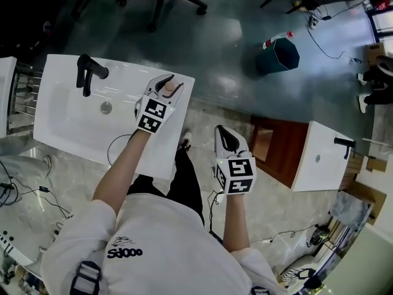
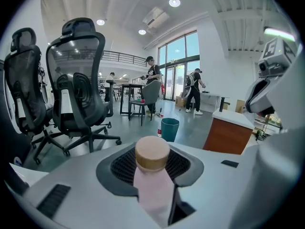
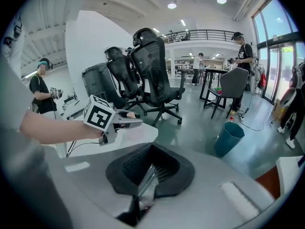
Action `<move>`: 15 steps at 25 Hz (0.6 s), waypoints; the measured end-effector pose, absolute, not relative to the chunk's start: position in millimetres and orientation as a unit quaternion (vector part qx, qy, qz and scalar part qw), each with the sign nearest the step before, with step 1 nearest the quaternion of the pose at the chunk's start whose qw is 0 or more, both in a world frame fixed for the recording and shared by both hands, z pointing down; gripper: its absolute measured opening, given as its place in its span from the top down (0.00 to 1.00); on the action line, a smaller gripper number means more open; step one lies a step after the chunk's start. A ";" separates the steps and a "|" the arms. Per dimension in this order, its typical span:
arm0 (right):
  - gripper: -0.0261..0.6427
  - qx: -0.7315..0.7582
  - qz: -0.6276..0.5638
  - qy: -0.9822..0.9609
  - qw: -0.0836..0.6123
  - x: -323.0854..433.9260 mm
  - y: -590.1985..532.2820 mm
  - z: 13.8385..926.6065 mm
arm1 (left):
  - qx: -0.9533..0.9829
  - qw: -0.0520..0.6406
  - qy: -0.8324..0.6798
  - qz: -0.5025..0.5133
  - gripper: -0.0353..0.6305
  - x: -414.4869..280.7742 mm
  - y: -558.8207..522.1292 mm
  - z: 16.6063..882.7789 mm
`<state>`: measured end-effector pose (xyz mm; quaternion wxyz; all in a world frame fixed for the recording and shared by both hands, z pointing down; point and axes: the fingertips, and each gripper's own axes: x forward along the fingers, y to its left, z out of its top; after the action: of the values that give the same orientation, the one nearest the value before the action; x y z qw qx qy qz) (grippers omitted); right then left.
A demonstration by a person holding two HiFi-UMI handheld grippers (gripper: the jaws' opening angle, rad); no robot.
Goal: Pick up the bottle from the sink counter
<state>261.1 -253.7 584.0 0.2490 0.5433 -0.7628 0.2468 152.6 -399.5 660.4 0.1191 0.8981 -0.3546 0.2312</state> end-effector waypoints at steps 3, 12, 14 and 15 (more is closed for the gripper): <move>0.94 0.546 0.247 -0.760 0.250 262.2 -251.7 582.7 | 0.897 0.118 -0.360 0.227 0.74 151.8 -401.7 659.7; 0.94 0.559 0.234 -0.755 0.250 260.1 -245.8 568.9 | 0.899 0.098 -0.362 0.227 0.77 152.3 -403.9 661.6; 0.94 0.565 0.228 -0.753 0.248 262.4 -243.2 563.0 | 0.899 0.102 -0.360 0.227 0.78 153.0 -402.9 663.1; 0.94 0.568 0.226 -0.752 0.246 263.3 -241.6 560.5 | 0.899 0.112 -0.359 0.226 0.78 152.5 -401.9 663.0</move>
<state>263.3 -241.6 560.5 0.2461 0.5679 -0.7523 0.2257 152.5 -401.9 663.0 0.1115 0.8985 -0.3595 0.2258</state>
